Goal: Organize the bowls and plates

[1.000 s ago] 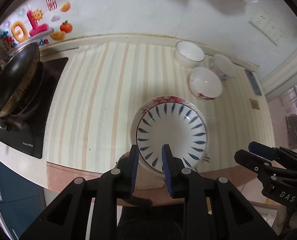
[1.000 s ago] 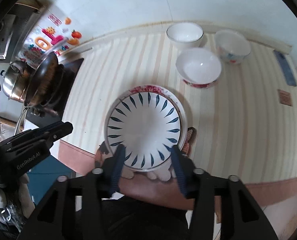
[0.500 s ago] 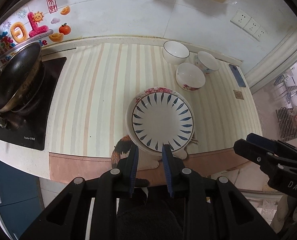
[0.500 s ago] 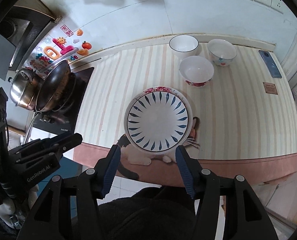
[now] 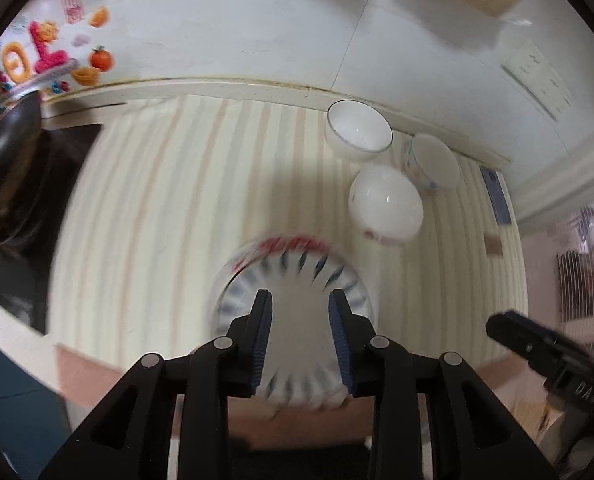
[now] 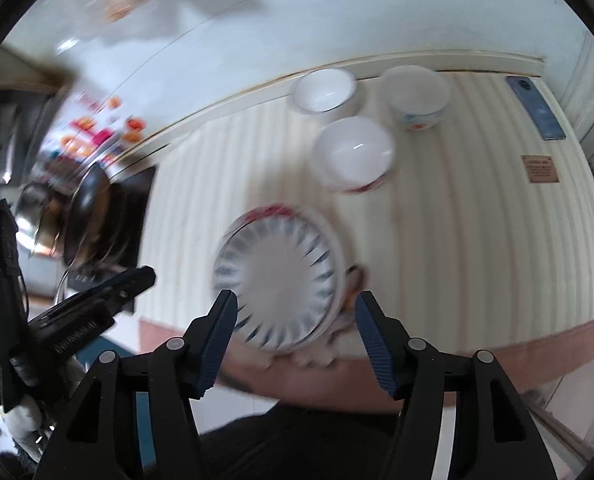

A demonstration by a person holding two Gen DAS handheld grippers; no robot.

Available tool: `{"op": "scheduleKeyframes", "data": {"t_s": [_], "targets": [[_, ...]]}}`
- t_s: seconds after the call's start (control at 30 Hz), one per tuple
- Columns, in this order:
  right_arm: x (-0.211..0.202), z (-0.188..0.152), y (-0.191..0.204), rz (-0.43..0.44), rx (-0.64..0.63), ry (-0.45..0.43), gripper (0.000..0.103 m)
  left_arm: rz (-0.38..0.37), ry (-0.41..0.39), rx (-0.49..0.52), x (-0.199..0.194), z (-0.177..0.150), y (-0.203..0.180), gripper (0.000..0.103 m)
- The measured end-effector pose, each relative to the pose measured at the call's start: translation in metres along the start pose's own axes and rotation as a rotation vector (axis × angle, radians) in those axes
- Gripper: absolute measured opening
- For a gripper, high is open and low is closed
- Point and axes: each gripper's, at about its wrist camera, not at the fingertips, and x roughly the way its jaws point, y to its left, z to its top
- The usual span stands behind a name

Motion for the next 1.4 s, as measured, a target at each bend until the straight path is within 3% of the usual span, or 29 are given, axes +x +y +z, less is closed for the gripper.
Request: {"op": "scheduleKeyframes", "data": {"t_s": [0.13,0.3,0.47,0.53,0.57,0.6,0.77,0.97,1.13,1.4], "targets": [[0.038,0.045,-0.042,0.010,0.049,0.011,0.064,-0.045,0.048,-0.054,0.058,0.042,-0.017,0.027],[0.100,0.098,-0.077,0.054,0.059,0.052,0.064,-0.110,0.172,-0.087,0.137,0.082,-0.041,0.027],[0.157,0.123,-0.096,0.086,0.086,0.115,0.059,-0.054,0.216,-0.042,0.180,0.095,-0.063,0.025],[0.178,0.128,-0.099,0.104,0.089,0.144,0.033,-0.024,0.187,-0.022,0.185,0.097,-0.068,0.023],[0.184,0.129,-0.100,0.092,0.086,0.150,0.030,-0.006,0.172,-0.001,0.185,0.098,-0.071,0.019],[0.190,0.129,-0.100,0.067,0.076,0.142,0.020,0.004,0.165,0.010,0.185,0.099,-0.071,0.016],[0.192,0.130,-0.102,0.074,0.067,0.113,0.019,0.013,0.170,0.016,0.185,0.097,-0.070,0.013],[0.171,0.116,-0.097,0.050,0.028,0.105,0.019,0.017,0.153,0.065,0.170,0.071,-0.088,0.013],[0.140,0.090,-0.107,0.039,0.017,0.098,0.019,-0.009,0.150,0.097,0.154,0.040,-0.109,0.013],[0.099,0.035,-0.153,0.024,0.053,0.125,0.019,-0.035,0.186,0.160,0.145,-0.010,-0.141,0.013]]}}
